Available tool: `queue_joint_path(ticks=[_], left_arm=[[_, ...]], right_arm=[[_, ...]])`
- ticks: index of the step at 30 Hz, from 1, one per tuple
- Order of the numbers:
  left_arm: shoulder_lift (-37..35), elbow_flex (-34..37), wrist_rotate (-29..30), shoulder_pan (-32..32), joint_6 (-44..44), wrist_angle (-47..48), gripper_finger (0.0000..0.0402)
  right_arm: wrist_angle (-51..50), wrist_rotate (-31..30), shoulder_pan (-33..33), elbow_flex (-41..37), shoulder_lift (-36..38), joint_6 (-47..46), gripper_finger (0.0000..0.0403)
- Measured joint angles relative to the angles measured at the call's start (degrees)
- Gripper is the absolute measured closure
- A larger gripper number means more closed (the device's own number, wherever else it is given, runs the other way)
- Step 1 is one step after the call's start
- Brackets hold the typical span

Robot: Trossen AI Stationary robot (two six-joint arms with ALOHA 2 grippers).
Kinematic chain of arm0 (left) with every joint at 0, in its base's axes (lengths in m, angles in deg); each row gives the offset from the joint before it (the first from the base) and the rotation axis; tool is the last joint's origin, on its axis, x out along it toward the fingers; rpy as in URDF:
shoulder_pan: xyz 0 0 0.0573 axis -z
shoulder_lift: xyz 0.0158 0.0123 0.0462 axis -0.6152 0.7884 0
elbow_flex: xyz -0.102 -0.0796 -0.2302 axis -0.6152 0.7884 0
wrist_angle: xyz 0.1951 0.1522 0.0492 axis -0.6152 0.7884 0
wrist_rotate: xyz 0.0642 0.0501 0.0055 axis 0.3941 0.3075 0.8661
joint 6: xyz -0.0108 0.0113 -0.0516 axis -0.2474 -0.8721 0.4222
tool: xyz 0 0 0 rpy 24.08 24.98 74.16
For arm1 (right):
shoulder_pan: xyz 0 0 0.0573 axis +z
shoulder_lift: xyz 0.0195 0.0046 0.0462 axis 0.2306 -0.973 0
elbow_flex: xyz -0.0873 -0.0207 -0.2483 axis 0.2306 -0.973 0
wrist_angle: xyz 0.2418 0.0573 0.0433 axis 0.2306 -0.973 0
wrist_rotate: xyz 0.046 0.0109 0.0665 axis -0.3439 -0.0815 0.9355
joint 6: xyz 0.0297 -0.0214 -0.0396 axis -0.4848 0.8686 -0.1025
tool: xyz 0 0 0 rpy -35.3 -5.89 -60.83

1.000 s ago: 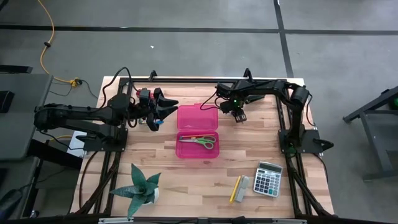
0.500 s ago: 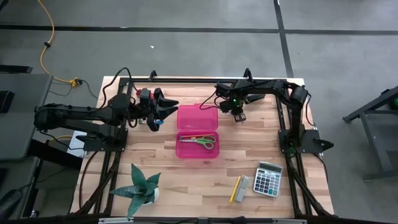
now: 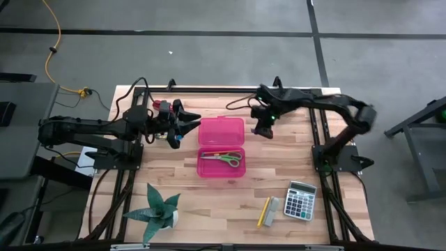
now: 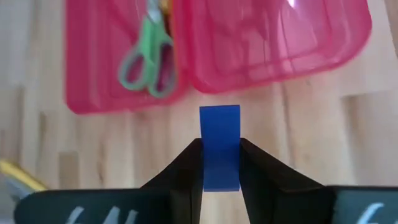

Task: Pack school essentials
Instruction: Put the right blue eraser into the pink supply box

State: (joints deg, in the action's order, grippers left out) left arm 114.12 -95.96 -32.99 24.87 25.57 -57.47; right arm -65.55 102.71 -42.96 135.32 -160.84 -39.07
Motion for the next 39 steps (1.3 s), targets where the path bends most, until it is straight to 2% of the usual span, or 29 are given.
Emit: queue_joint_path(ticks=[6,11,13,16,20,26,39], left_arm=[[0.0,0.0,0.0,0.0,-1.3,0.2,0.0273],[0.0,0.0,0.0,0.0,-3.6,0.2,0.0273],[0.0,0.0,0.4,0.0,-3.9,0.2,0.0273],[0.0,0.0,2.4,0.0,-3.9,0.2,0.0273],[0.0,0.0,3.1,0.0,-4.7,0.5,0.0273],[0.0,0.0,2.7,0.0,-5.3,1.0,0.0273],[0.0,0.0,2.1,0.0,-3.9,3.9,0.0273]], right_arm=[[25.2,-0.7,5.7,-18.9,15.6,-21.3,0.0331],[50.2,-11.3,12.7,-30.7,24.5,-36.9,0.0331],[58.6,-16.7,15.2,-33.0,26.4,-39.7,0.0331],[66.1,-22.2,17.9,-33.7,27.9,-39.9,0.0331],[67.1,-26.4,20.4,-30.1,28.2,-35.0,0.0331],[64.7,-26.8,21.9,-24.5,28.1,-27.7,0.0331],[62.7,-27.7,21.9,-23.1,28.1,-27.2,0.0331]])
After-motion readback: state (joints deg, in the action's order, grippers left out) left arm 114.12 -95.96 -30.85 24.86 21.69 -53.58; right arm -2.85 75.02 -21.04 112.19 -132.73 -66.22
